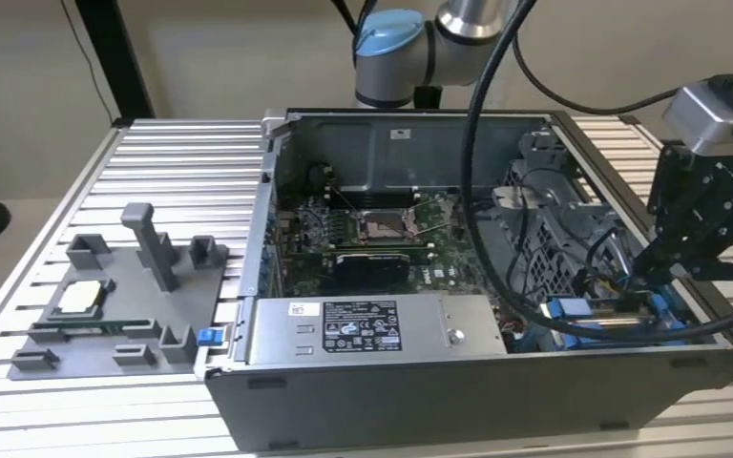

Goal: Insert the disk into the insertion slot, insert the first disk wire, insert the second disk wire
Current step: 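Insert the first disk wire, then insert the second disk wire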

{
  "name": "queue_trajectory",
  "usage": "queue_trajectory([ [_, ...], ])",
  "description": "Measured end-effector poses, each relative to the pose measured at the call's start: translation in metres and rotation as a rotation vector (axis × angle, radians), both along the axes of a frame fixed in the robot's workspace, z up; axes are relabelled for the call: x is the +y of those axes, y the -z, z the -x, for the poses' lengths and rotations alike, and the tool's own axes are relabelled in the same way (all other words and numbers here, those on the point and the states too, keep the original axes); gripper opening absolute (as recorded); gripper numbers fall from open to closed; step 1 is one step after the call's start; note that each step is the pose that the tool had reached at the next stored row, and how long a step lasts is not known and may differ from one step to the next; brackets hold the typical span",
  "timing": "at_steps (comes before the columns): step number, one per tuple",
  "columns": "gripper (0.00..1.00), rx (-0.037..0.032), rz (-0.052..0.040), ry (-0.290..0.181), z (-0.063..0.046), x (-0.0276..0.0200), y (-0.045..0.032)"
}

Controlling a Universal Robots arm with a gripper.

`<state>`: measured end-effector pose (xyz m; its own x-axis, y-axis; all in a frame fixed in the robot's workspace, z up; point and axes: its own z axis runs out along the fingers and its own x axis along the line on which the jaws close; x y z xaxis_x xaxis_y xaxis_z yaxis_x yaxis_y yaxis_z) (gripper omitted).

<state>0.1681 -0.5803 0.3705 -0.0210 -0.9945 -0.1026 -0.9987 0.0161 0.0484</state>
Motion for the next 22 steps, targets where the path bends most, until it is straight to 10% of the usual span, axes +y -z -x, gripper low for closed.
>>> queue_trajectory([
  [16, 1.0, 0.0127, 0.0245, 0.001, -0.015, 0.024, 0.0073],
  [17, 0.0, 0.0127, 0.0247, 0.001, -0.015, 0.0241, 0.0072],
  [22, 0.0, 0.0127, 0.0247, 0.001, -0.015, 0.0243, 0.0073],
])
